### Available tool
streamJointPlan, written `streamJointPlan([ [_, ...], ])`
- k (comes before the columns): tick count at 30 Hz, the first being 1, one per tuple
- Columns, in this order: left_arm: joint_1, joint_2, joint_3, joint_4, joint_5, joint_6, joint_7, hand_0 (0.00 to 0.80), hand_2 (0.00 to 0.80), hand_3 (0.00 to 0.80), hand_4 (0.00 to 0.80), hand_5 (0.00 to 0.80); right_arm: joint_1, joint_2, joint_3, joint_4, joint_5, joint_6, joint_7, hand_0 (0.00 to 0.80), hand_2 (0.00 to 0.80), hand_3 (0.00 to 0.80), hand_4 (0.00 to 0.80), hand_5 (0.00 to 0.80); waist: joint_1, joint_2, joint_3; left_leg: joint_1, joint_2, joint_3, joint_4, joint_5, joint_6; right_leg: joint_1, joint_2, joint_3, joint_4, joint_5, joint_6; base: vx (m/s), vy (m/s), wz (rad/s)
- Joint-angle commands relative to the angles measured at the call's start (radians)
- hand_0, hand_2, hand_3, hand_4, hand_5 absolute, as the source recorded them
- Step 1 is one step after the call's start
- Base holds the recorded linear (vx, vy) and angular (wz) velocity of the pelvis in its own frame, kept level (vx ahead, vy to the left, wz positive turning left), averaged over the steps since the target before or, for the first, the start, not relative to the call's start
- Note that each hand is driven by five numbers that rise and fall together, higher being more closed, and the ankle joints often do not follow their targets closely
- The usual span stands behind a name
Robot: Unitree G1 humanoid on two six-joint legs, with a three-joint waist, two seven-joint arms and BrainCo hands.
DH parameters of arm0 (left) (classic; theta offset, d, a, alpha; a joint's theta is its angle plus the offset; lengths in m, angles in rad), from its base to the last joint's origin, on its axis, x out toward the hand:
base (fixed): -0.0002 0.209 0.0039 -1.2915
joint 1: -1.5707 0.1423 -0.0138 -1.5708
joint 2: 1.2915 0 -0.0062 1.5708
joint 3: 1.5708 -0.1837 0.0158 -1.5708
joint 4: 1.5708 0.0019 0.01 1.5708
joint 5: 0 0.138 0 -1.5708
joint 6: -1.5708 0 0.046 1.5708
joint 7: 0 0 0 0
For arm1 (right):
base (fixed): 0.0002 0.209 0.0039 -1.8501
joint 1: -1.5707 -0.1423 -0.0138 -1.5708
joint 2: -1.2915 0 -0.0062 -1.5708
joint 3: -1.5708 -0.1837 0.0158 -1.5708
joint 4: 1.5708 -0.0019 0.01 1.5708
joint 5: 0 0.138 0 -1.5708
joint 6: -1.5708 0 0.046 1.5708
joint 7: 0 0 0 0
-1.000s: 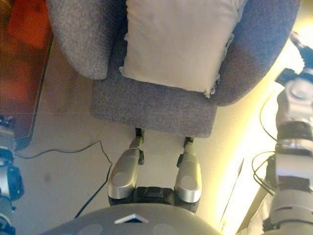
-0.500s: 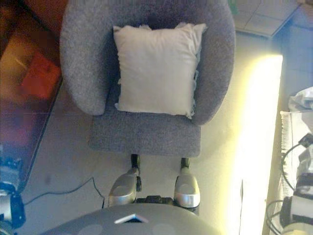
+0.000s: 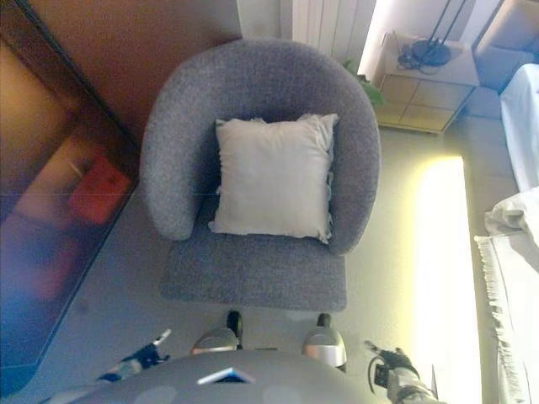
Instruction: Pick up the cushion and take it to the sofa
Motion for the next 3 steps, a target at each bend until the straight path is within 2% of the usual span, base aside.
streamJointPlan([
  [1, -0.036, -0.004, -0.03, 0.018, 0.045, 0.001, -0.025, 0.0, 0.0, 0.0, 0.0, 0.0, -0.067, 0.035, 0.036, 0.022, -0.006, 0.005, -0.001, 0.0, 0.0, 0.0, 0.0, 0.0, -0.009, -0.043, 0.035, 0.085, -0.066, 0.006, 0.006, -0.147, 0.058, 0.056, 0.011, -0.01, 0.043, -0.107, -0.008, 0.034, -0.002, -0.01],
  [3, -0.041, -0.036, -0.076, 0.013, 0.058, -0.009, -0.024, 0.0, 0.0, 0.0, 0.0, 0.0, -0.074, 0.056, 0.057, 0.02, -0.015, 0.004, -0.01, 0.0, 0.0, 0.0, 0.0, 0.0, -0.009, -0.045, 0.03, 0.096, -0.066, 0.005, 0.006, -0.151, 0.062, 0.07, 0.014, -0.01, 0.04, -0.108, -0.01, 0.0, 0.0, 0.0],
])
